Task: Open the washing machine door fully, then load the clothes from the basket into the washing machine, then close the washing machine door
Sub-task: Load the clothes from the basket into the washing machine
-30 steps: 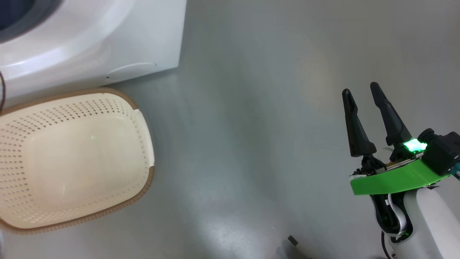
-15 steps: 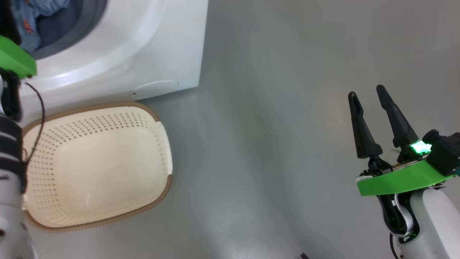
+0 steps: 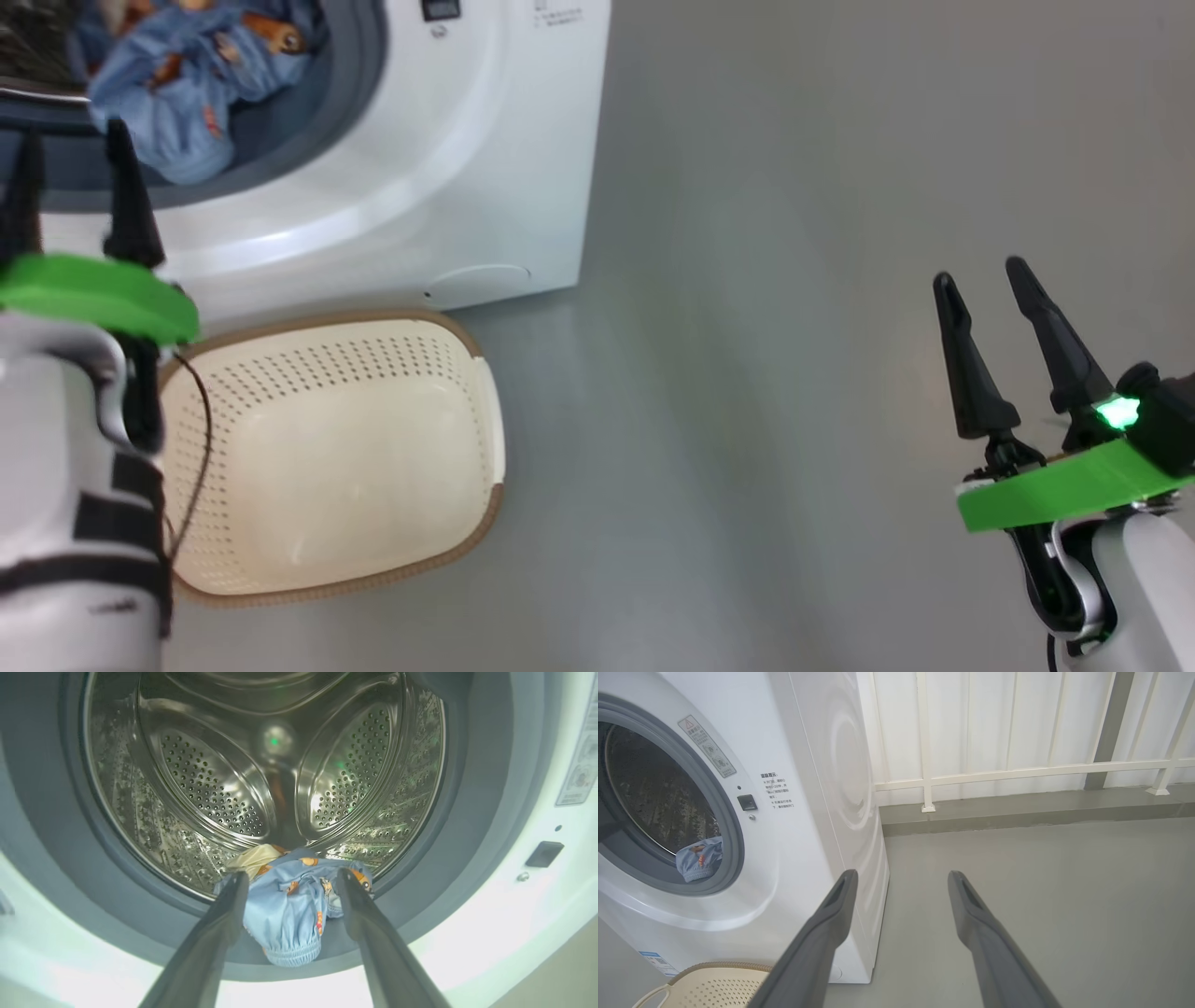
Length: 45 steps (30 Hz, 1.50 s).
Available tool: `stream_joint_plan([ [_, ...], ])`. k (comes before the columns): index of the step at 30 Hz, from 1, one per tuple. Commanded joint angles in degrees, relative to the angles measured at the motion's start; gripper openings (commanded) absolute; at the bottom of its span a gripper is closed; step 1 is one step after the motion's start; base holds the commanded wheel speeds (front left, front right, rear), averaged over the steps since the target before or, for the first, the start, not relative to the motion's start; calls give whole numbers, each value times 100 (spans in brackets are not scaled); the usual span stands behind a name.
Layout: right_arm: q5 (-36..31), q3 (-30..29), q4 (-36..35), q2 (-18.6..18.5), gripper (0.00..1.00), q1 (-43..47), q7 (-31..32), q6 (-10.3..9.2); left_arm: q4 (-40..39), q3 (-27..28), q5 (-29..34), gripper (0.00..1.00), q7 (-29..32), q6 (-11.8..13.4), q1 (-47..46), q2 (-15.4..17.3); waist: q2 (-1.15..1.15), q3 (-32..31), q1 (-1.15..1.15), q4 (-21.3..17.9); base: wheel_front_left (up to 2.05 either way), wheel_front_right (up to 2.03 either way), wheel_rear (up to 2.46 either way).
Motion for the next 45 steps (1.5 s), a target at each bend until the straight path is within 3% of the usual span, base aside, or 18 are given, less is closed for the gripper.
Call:
stream_joint_plan([
  [1, 17, 21, -79, -125, 100, 168, -45, 42, -324, 167, 22, 100, -36, -25, 317, 163, 0, -290, 1, 229, 0, 0, 0],
  [27, -49, -311, -6, -253, 100, 1082, -45, 42, -2330, 561, 499, 100, -37, -78, 3426, -436, 0, -1461, 1, 893, 0, 0, 0],
  [45, -68, -367, -13, -231, 100, 1361, -45, 42, -3243, 605, 336, 100, -37, -89, 4549, -589, 0, -1758, 1, 932, 0, 0, 0],
])
